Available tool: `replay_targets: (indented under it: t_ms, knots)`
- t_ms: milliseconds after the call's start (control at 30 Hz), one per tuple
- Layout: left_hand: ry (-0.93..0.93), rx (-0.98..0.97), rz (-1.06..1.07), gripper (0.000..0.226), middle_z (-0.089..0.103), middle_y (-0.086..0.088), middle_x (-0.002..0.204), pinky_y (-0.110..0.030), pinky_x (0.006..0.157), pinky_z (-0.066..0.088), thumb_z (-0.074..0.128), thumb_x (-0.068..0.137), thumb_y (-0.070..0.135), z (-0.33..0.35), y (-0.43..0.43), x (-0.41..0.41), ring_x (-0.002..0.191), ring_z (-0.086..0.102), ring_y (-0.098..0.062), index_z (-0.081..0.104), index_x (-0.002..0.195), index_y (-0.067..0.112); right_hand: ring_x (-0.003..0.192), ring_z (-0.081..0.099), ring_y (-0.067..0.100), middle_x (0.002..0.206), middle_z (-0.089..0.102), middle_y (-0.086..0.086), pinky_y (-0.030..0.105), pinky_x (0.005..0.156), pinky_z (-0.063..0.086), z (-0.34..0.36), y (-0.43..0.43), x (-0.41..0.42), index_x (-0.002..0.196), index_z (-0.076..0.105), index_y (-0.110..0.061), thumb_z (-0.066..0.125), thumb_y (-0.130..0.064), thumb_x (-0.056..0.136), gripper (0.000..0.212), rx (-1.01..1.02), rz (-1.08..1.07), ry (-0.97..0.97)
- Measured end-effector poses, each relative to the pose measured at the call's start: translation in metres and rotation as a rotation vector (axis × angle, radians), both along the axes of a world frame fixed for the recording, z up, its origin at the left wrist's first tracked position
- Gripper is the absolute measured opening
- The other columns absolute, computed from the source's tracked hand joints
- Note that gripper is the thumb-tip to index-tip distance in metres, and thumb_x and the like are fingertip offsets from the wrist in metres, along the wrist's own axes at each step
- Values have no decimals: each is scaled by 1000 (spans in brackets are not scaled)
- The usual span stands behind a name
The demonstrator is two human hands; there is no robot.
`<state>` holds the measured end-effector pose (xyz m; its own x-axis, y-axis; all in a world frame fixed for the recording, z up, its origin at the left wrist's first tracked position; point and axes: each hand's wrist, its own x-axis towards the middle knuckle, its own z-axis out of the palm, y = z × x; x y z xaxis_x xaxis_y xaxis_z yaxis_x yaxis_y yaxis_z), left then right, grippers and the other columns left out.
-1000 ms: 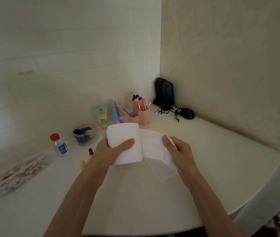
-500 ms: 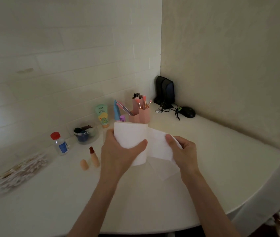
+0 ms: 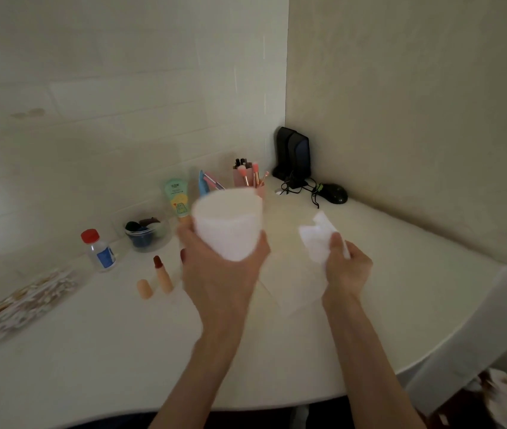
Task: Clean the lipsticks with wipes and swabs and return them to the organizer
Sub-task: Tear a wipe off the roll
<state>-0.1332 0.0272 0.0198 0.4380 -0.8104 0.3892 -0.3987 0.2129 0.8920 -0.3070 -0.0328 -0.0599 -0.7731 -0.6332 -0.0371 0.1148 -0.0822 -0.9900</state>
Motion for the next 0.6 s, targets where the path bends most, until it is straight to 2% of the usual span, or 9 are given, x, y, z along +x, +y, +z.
replay_targets:
  t_ms: [67,100,200,267,333,367,467,533,600]
  knots:
    - [41,-51,-31,91,50,17,111,-21,82,42,94,59,41,16,-8,17,102,51,-7,42,130,21,63,46,18,65,52,2,27,58,39,-10,1,-18,73,64,-3,67,-33,98,39,33,8,23]
    - [47,-58,-60,88,50,20,109,-22,83,43,94,60,41,22,-11,24,102,51,-6,42,129,22,64,45,17,65,50,2,28,58,38,-12,1,-20,75,64,-1,67,-33,98,40,41,72,67]
    - [98,-15,-179,84,51,26,110,-34,80,57,94,59,42,27,-19,29,107,56,-8,41,124,34,61,45,12,65,51,-1,26,58,38,-8,3,-10,78,68,-4,70,-39,96,39,18,319,158]
    - [139,54,-265,86,55,24,116,-39,80,61,94,59,44,22,-20,29,110,58,-3,43,128,38,59,53,9,66,61,-4,22,56,42,1,7,1,82,74,-12,72,-40,94,31,33,485,224]
    - [136,76,-310,89,58,22,121,-32,89,57,94,61,42,18,-20,31,110,57,4,46,135,34,64,63,9,74,71,-7,19,59,48,3,8,10,87,78,-19,73,-38,94,21,38,643,335]
    - [137,77,-324,89,58,22,120,-27,88,55,93,62,41,17,-20,32,108,57,6,46,137,32,69,67,10,80,75,-9,19,63,49,5,9,15,91,78,-22,71,-39,94,18,52,707,403]
    - [140,83,-330,82,55,29,111,-9,71,47,91,66,39,13,-21,37,99,55,12,44,133,35,89,70,5,98,76,-14,25,81,51,6,10,35,105,76,-32,63,-53,93,27,99,851,622]
    - [142,92,-343,81,55,30,110,-5,65,48,91,66,39,12,-22,40,97,55,13,43,131,38,85,65,-2,94,72,-19,24,76,48,4,10,48,102,73,-33,60,-55,90,28,120,916,733]
    - [135,102,-364,80,56,28,112,-7,66,50,90,66,38,11,-24,42,100,57,10,44,131,37,77,61,-1,86,68,-19,24,72,44,1,11,58,98,68,-35,67,-43,94,9,150,932,812]
